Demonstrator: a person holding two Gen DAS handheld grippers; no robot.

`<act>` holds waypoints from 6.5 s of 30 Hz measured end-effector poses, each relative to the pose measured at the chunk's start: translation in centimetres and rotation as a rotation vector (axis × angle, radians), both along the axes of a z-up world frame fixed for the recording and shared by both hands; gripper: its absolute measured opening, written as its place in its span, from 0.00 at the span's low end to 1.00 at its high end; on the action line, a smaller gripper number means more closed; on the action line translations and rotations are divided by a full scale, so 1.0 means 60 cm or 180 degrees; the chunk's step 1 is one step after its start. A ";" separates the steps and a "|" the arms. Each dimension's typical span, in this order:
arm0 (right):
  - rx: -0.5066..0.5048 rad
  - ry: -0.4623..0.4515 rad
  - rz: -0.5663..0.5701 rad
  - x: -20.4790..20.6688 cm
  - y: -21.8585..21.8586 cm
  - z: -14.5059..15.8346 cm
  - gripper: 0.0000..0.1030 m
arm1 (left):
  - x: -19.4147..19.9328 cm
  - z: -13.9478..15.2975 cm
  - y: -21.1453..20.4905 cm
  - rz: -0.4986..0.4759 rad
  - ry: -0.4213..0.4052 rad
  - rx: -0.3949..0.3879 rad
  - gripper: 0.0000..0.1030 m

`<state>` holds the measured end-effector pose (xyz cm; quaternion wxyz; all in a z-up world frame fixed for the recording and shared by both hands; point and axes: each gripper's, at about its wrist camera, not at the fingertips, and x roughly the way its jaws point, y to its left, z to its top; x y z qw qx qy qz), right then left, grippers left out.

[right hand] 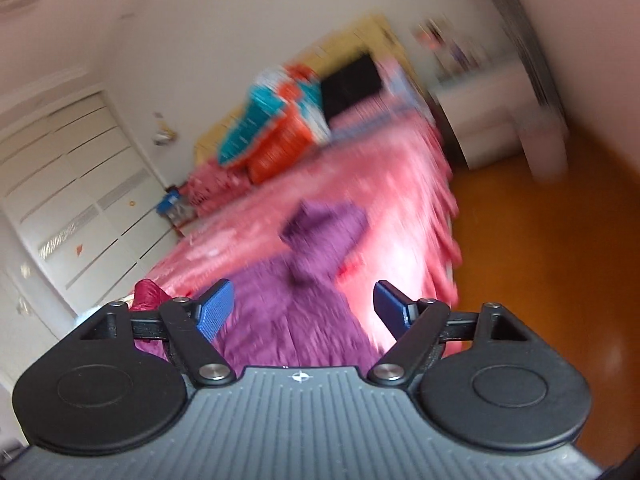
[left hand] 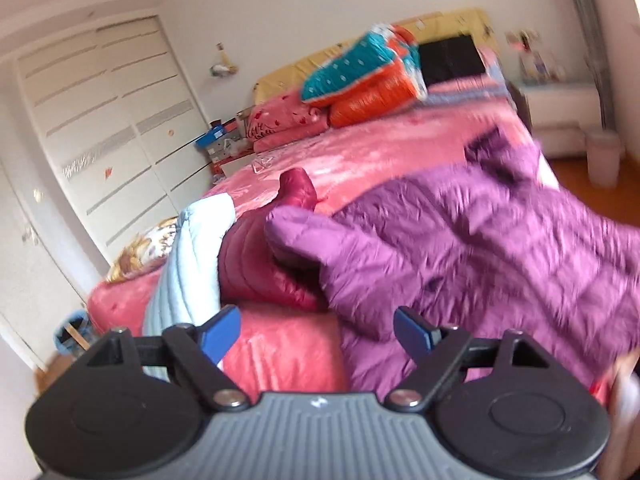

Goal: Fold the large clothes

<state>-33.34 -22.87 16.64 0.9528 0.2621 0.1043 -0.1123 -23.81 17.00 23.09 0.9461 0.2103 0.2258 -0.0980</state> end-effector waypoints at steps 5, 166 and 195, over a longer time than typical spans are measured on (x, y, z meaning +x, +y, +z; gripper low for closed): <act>-0.1035 -0.0394 0.0031 0.018 0.069 0.054 0.99 | 0.037 -0.006 -0.026 0.0011 0.0116 -0.0565 0.82; -0.1222 0.1337 0.0940 0.745 0.138 -0.207 1.00 | 0.411 -0.376 -0.333 -0.0483 0.0748 -0.0994 1.00; -0.1082 0.1543 0.0675 0.360 0.115 -0.282 1.00 | 0.400 -0.375 -0.331 -0.0529 0.0711 -0.0938 1.00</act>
